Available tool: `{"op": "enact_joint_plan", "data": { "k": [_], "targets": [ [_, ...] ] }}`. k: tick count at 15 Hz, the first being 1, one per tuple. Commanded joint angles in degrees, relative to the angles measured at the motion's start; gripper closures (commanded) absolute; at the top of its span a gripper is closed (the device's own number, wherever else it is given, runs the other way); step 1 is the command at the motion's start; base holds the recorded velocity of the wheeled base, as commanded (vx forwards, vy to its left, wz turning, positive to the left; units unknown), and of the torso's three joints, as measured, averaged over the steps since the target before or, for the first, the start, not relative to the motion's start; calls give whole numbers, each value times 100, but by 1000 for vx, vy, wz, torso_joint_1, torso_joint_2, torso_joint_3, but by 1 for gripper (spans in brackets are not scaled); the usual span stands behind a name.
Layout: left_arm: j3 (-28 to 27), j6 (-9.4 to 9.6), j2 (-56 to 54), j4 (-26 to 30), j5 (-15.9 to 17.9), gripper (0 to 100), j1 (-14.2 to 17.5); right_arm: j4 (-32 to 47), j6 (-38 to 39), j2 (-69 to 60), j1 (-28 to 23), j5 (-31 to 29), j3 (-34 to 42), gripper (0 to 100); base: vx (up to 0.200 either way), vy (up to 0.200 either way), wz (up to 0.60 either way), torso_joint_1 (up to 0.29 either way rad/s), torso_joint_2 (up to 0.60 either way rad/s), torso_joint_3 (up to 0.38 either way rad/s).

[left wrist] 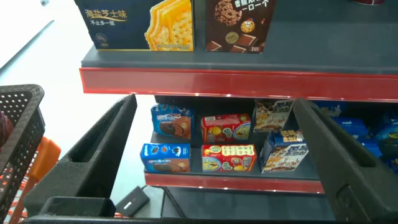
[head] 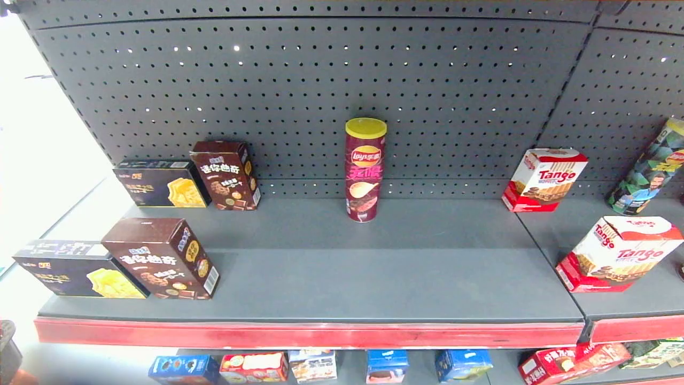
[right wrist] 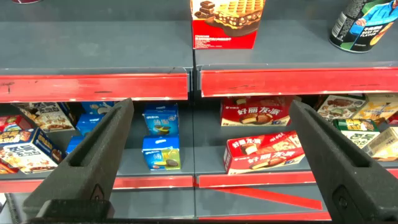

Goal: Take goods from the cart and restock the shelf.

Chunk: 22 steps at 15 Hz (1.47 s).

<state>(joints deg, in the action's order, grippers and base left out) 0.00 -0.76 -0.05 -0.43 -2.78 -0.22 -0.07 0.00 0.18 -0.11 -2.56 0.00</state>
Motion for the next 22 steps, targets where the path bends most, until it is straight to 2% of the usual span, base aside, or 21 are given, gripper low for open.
{"op": "enact_joint_plan", "data": {
  "k": [1, 11, 22],
  "targets": [
    [0, -4, 5, -1, -3, 0, 4, -1, 0, 8, -7, 1, 0, 0, 0, 0, 0, 0, 0, 0],
    [0, -4, 5, -1, 5, 0, 4, -1, 9, 8, -7, 1, 0, 0, 0, 0, 0, 0, 0, 0],
    [0, -4, 5, -1, 5, 0, 4, -1, 0, 8, -7, 1, 0, 0, 0, 0, 600, 2, 3, 1]
  ]
}}
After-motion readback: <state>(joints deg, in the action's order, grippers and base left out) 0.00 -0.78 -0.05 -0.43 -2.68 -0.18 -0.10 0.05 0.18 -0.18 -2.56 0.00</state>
